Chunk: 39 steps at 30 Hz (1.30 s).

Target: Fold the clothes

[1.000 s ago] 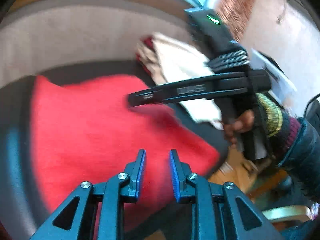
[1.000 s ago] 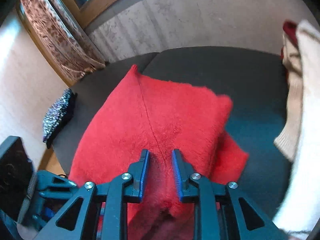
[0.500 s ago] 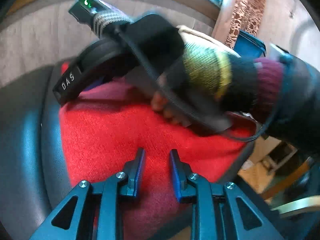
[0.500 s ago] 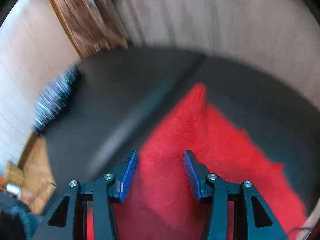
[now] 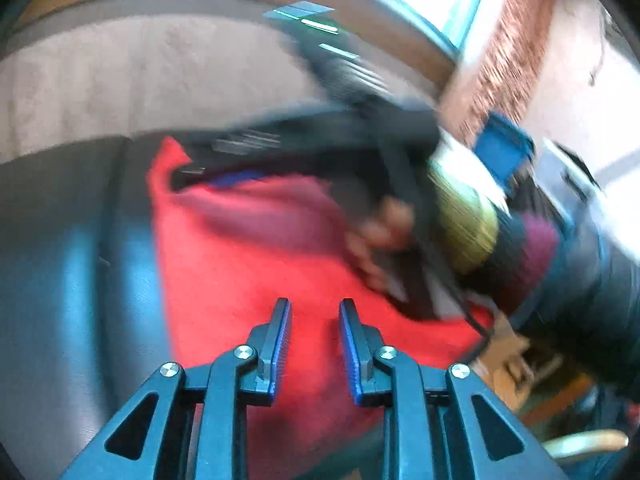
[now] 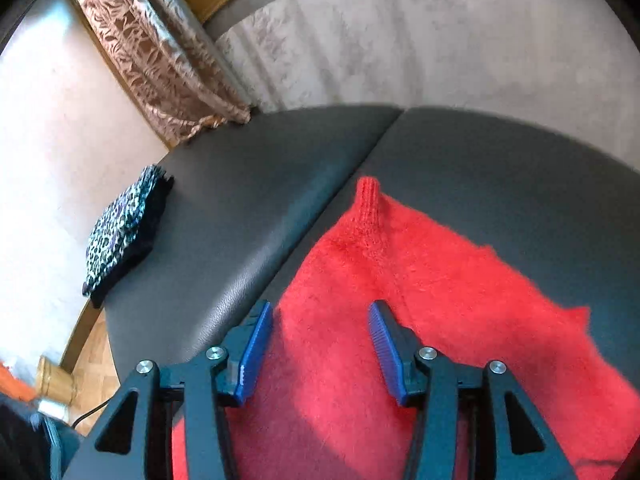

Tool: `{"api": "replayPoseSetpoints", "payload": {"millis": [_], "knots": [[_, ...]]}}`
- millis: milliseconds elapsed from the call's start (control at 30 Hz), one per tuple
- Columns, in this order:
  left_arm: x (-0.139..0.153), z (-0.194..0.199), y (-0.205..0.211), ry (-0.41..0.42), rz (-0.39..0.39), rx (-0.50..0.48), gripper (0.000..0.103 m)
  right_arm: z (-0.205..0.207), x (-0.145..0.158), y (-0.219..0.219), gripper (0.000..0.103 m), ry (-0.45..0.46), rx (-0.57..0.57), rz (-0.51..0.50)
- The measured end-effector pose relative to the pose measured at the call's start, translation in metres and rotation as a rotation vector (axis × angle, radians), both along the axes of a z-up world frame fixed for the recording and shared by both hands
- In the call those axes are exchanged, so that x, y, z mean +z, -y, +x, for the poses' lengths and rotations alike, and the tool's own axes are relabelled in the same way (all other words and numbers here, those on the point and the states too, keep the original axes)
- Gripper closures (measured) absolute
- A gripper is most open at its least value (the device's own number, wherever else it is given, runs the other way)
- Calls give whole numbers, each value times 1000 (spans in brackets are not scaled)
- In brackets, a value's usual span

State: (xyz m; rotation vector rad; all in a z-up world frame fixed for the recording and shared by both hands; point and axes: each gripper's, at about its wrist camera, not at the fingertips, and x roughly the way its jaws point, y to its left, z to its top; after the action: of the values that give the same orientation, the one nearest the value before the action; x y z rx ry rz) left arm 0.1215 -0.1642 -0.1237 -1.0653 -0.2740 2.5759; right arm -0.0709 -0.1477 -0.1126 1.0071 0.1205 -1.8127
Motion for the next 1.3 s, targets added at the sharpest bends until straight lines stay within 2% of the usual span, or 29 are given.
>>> {"api": "replayPoseSetpoints", "payload": {"millis": [67, 167, 233, 300, 333, 433, 600, 667, 767, 800, 833, 900, 967, 1067, 1200, 1300], "knots": [[3, -10, 4, 1, -7, 30, 79, 5, 15, -7, 50, -15, -17, -37], [8, -25, 9, 3, -18, 76, 79, 8, 26, -45, 44, 19, -64, -104], [12, -35, 12, 4, -25, 107, 79, 8, 21, -65, 43, 20, -117, -76], [7, -40, 11, 26, -40, 114, 79, 4, 3, -82, 43, 38, -174, 1], [0, -40, 8, 50, -52, 103, 79, 6, -7, -89, 45, 24, -175, 5], [-13, -41, 1, 50, -74, 99, 79, 15, -36, -108, 46, -27, -164, 4], [-14, -39, 5, 34, -66, 120, 78, 17, -36, -109, 46, -47, -175, -19], [-7, -40, 10, 24, -38, 121, 78, 18, -33, -113, 46, -39, -183, -35], [2, -39, 36, 45, 101, 154, 76, 16, -20, -132, 41, 40, -243, -51], [4, -39, 45, 55, 144, 170, 71, 19, -14, -140, 30, 51, -266, -71], [4, -36, 56, 58, 180, 190, 68, 23, -9, -153, 13, 57, -283, -102], [0, -34, 77, 72, 271, 213, 51, 32, 2, -178, 0, 67, -316, -168], [-7, -36, 95, 104, 365, 220, 50, 36, -2, -201, 0, 124, -346, -179], [-23, -48, 105, 169, 430, 198, 44, 37, -19, -227, 0, 247, -369, -192], [-42, -63, 102, 244, 529, 132, 42, 35, -49, -224, 0, 362, -368, -178], [-46, -71, 99, 251, 524, 104, 41, 27, -57, -210, 0, 425, -331, -246]]}}
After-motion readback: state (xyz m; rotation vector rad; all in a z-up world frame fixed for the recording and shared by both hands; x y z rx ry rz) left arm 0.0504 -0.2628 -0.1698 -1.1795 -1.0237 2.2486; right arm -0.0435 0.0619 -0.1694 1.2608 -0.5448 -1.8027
